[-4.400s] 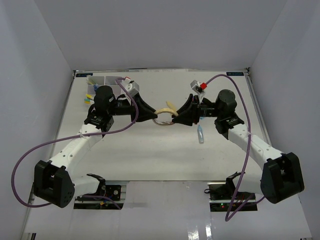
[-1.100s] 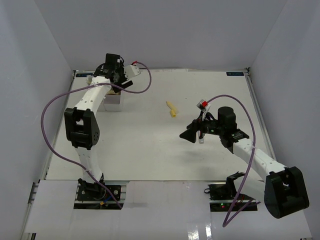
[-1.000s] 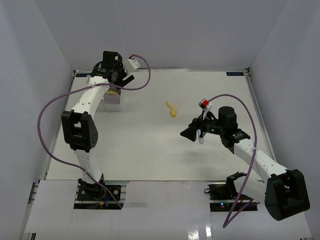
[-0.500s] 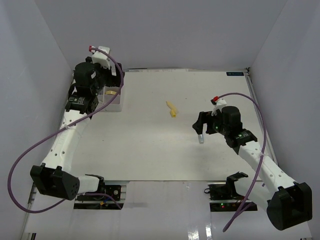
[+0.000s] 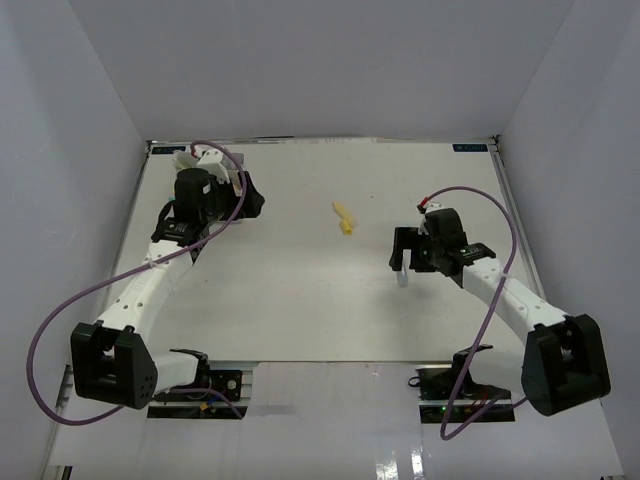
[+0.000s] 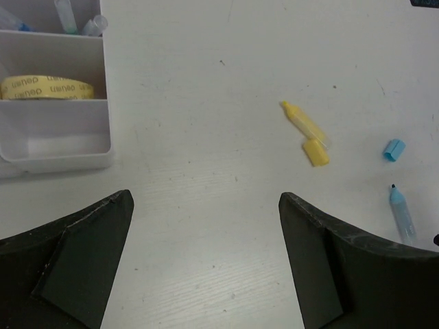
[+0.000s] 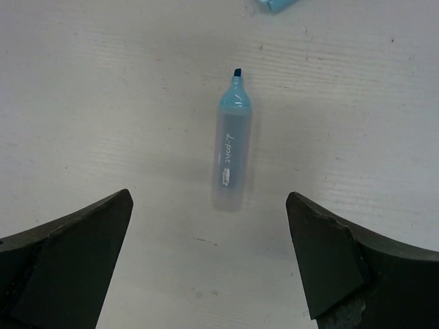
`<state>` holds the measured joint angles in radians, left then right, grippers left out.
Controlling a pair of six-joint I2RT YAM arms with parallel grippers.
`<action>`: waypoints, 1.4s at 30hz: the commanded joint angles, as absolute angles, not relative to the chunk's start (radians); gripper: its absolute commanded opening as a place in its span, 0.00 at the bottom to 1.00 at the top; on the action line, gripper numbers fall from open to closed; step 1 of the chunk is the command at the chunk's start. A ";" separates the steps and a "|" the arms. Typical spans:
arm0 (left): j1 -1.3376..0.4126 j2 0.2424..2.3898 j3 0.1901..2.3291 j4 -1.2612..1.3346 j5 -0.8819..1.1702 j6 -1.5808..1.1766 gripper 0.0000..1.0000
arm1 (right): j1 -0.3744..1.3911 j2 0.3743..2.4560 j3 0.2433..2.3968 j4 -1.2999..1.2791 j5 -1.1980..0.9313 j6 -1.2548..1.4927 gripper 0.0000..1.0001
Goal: Sort the stationery into containers
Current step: Pick up the pen from the center of the board.
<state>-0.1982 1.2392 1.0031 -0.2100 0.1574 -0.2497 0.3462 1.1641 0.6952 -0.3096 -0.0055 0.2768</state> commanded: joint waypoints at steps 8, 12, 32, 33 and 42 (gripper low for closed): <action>-0.239 1.221 0.920 -0.150 0.132 -0.252 0.98 | 0.342 1.405 0.885 -0.374 0.095 0.319 0.80; -0.267 1.229 0.913 -0.172 0.046 -0.233 0.98 | 0.342 1.505 0.949 -0.411 0.081 0.313 0.78; -0.284 1.256 0.922 -0.215 0.015 -0.232 0.98 | 0.385 1.712 1.037 -0.430 0.156 0.275 0.66; -0.284 1.256 0.922 -0.216 0.015 -0.233 0.98 | 0.387 1.718 1.043 -0.430 0.158 0.273 0.66; -0.284 1.269 0.928 -0.230 0.015 -0.241 0.98 | 0.405 1.755 1.054 -0.443 0.167 0.261 0.57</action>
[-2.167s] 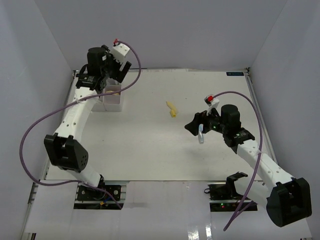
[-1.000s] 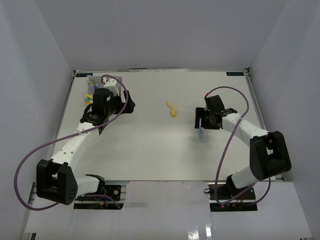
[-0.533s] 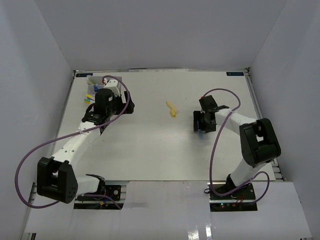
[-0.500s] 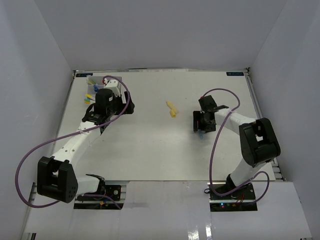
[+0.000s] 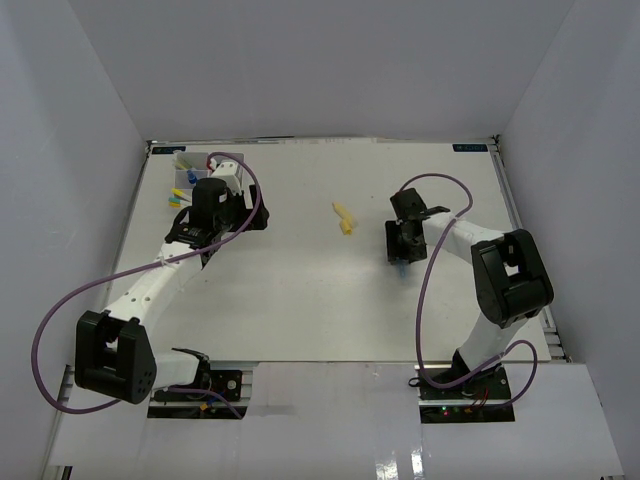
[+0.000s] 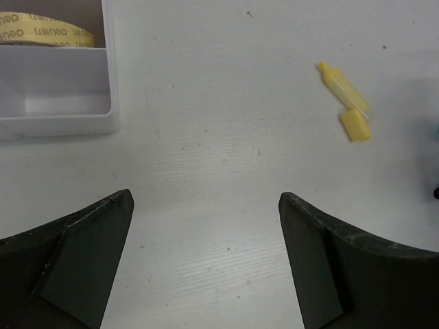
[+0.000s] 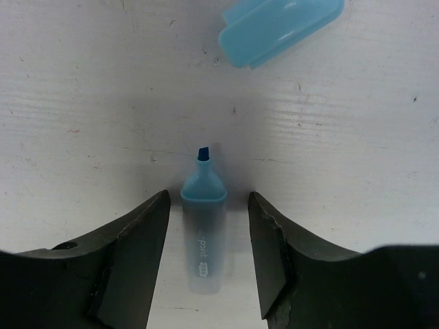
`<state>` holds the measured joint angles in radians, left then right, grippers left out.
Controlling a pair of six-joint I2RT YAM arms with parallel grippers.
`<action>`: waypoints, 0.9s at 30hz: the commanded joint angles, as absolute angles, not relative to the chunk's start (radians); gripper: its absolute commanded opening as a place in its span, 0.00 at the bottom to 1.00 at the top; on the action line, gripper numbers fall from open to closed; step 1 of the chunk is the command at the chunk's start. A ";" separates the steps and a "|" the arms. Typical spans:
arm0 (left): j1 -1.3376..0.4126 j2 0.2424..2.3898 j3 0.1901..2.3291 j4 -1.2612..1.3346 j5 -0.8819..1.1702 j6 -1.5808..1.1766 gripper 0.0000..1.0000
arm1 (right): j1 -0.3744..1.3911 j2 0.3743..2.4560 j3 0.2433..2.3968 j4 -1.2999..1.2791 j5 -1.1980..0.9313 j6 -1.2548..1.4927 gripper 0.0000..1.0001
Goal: Sort the stationery into containers
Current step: Pick up the pen from the center of the board.
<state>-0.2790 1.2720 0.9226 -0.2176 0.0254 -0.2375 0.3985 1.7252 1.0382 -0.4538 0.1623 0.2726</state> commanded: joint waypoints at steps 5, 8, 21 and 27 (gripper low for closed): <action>-0.284 1.279 0.934 -0.238 0.015 -0.244 0.98 | 0.411 1.758 1.062 -0.451 0.164 0.252 0.49; -0.284 1.281 0.934 -0.239 0.017 -0.249 0.98 | 0.416 1.761 1.071 -0.449 0.158 0.252 0.48; -0.284 1.292 0.931 -0.218 0.239 -0.382 0.98 | 0.440 1.730 1.094 -0.439 0.160 0.255 0.25; -0.301 1.261 0.891 -0.152 0.451 -0.439 0.98 | 0.491 1.584 1.101 -0.346 0.074 0.247 0.20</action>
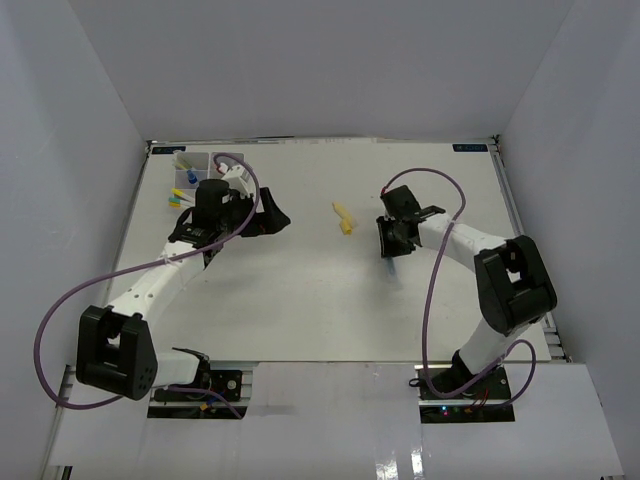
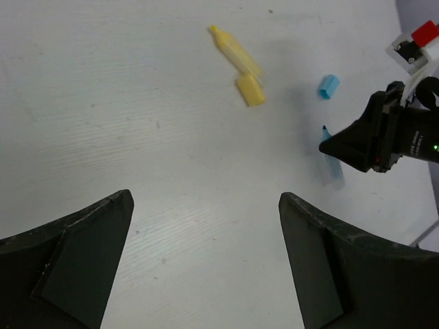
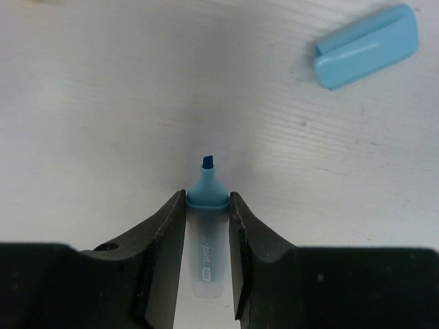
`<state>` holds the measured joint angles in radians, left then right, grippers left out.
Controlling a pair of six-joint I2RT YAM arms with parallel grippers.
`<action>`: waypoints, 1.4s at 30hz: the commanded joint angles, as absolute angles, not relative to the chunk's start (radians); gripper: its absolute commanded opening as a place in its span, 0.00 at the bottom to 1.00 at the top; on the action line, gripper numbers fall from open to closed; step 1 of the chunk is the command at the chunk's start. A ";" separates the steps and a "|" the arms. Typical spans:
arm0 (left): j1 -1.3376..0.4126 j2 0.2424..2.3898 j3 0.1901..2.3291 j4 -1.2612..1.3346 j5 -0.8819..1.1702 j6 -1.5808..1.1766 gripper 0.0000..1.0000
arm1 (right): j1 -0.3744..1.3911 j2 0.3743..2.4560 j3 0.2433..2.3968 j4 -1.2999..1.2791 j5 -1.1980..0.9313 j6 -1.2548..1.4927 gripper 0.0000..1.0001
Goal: Sort the stationery into containers
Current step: Pick up the pen from the center of the board.
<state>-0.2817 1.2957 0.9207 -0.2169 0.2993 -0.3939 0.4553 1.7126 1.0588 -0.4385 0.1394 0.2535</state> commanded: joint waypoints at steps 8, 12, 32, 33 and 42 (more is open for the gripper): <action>-0.423 1.198 0.827 0.073 0.525 -0.468 0.98 | 0.554 1.376 1.092 -0.077 -0.055 0.281 0.19; -0.482 1.170 0.790 0.228 0.512 -0.506 0.98 | 0.583 1.310 1.083 0.064 -0.072 0.290 0.19; -0.683 1.287 0.844 0.387 0.210 -0.446 0.98 | 0.627 1.200 0.989 0.235 -0.094 0.345 0.19; -0.684 1.295 0.844 0.396 0.210 -0.451 0.98 | 0.627 1.198 0.989 0.233 -0.098 0.347 0.19; -0.701 1.364 0.905 0.403 0.233 -0.417 0.93 | 0.643 1.193 0.973 0.258 -0.115 0.359 0.18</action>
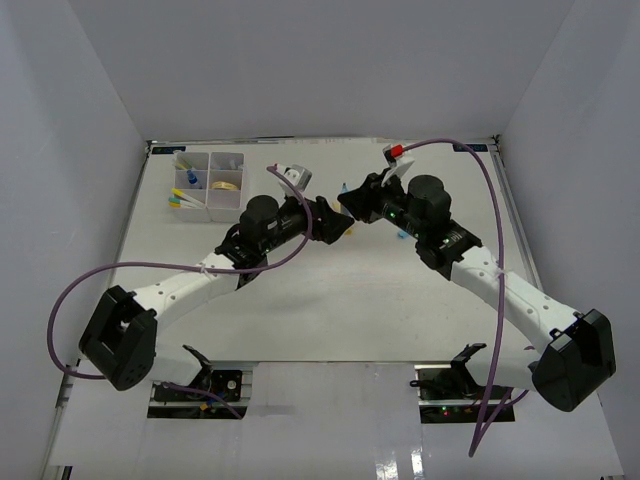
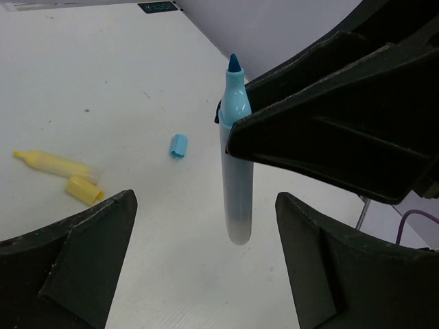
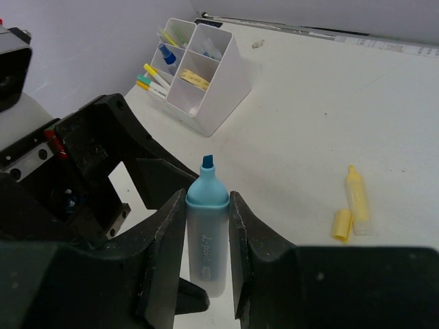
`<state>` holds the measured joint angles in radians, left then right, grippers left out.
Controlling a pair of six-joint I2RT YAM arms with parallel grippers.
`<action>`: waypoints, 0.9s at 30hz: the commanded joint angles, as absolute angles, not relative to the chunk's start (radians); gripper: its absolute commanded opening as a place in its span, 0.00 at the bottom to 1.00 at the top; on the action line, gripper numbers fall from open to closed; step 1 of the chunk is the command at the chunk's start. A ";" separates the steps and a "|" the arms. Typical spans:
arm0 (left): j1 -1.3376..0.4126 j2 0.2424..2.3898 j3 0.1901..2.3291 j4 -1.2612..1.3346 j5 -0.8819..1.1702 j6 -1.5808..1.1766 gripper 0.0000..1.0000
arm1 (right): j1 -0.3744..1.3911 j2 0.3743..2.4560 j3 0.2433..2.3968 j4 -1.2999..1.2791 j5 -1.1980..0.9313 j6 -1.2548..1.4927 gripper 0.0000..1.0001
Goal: Sort the stationery into containers
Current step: Pick up the pen from the center of the board.
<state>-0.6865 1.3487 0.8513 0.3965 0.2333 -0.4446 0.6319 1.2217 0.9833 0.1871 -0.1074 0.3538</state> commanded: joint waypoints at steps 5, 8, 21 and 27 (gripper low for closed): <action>-0.742 1.391 0.951 0.388 0.183 -0.385 0.80 | 0.650 1.192 0.962 0.273 -0.104 0.357 0.18; -0.767 1.408 0.977 0.365 0.132 -0.348 0.73 | 0.657 1.190 0.959 0.275 -0.094 0.357 0.18; -0.788 1.417 0.974 0.368 0.097 -0.330 0.36 | 0.666 1.178 0.946 0.281 -0.069 0.351 0.18; -0.788 1.417 0.973 0.367 0.097 -0.325 0.10 | 0.666 1.177 0.942 0.281 -0.066 0.351 0.19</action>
